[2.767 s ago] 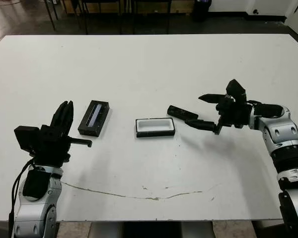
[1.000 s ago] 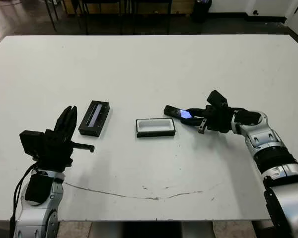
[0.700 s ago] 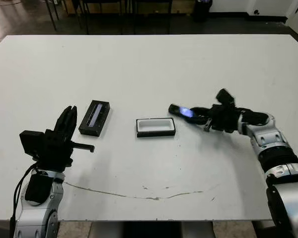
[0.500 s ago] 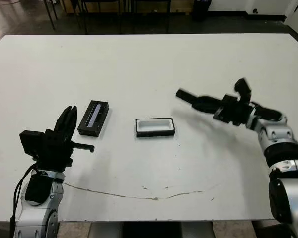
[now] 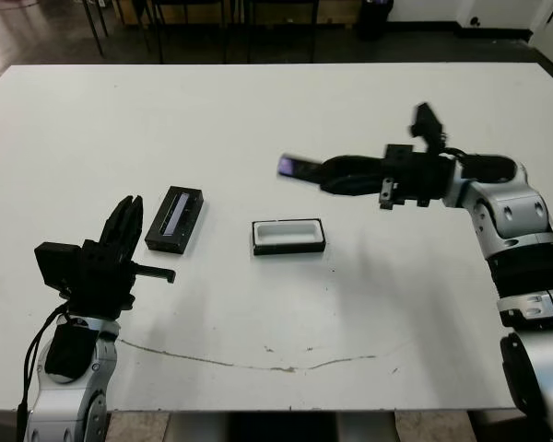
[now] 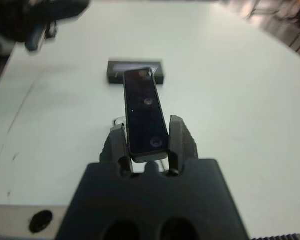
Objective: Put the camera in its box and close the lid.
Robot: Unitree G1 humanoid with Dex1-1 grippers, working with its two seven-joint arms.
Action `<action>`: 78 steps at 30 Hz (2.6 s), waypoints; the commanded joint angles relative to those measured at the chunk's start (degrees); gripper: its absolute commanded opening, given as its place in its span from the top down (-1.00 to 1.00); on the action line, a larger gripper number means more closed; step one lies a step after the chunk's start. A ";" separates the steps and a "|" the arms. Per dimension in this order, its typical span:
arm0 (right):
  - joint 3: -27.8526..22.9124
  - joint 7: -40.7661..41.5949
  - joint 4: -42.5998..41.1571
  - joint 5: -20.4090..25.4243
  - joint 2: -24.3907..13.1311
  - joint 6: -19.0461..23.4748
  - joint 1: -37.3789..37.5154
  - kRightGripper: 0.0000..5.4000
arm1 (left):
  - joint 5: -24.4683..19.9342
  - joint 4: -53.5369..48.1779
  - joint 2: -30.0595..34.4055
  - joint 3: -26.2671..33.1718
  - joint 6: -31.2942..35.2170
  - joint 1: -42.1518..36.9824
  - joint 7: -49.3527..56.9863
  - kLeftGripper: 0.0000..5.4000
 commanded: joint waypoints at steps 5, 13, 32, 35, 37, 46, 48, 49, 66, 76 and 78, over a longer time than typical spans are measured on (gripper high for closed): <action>6.82 1.36 -2.89 -4.45 -0.93 2.69 -2.02 0.98 | 0.43 -0.89 -0.07 -0.55 1.73 1.69 0.77 1.00; 9.49 0.54 -2.18 -7.41 -0.70 1.16 -1.08 0.98 | 0.69 -0.49 -0.08 -1.00 1.56 1.97 1.01 1.00; 7.65 -2.67 4.15 -8.71 0.01 -0.03 -2.63 0.98 | 0.69 0.46 -0.18 -0.94 0.85 1.74 1.07 1.00; 7.94 -2.35 4.95 -9.13 0.06 -0.33 -2.86 0.98 | 0.77 0.51 -0.26 -0.93 0.70 1.83 1.22 1.00; 8.13 -2.16 5.54 -9.36 0.22 -1.03 -2.81 0.98 | 0.66 0.40 -0.27 -0.96 0.67 1.91 1.22 1.00; 9.25 -2.08 7.51 -11.23 0.90 -5.60 -1.84 0.98 | 0.62 0.35 -0.55 -1.01 0.17 2.36 1.25 1.00; 9.38 -1.95 7.97 -11.44 1.07 -5.66 -1.78 0.98 | 0.39 0.34 -0.54 -0.97 0.31 2.41 1.15 1.00; 9.51 -1.96 8.04 -11.62 1.10 -5.44 -1.77 0.98 | 0.51 0.33 -0.49 -0.98 0.30 2.45 1.17 1.00; 9.96 -0.52 10.04 -11.91 1.56 -7.02 -1.62 0.98 | 1.08 0.31 -0.55 -1.41 0.13 2.76 1.45 1.00; 10.30 0.51 11.85 -11.97 2.50 -6.65 -2.34 0.98 | 1.25 0.55 -0.64 -1.66 -0.34 2.91 1.62 1.00; 10.09 0.10 11.86 -11.83 3.00 -5.91 -2.28 0.98 | 1.24 0.52 -0.64 -1.74 -0.26 2.95 1.64 1.00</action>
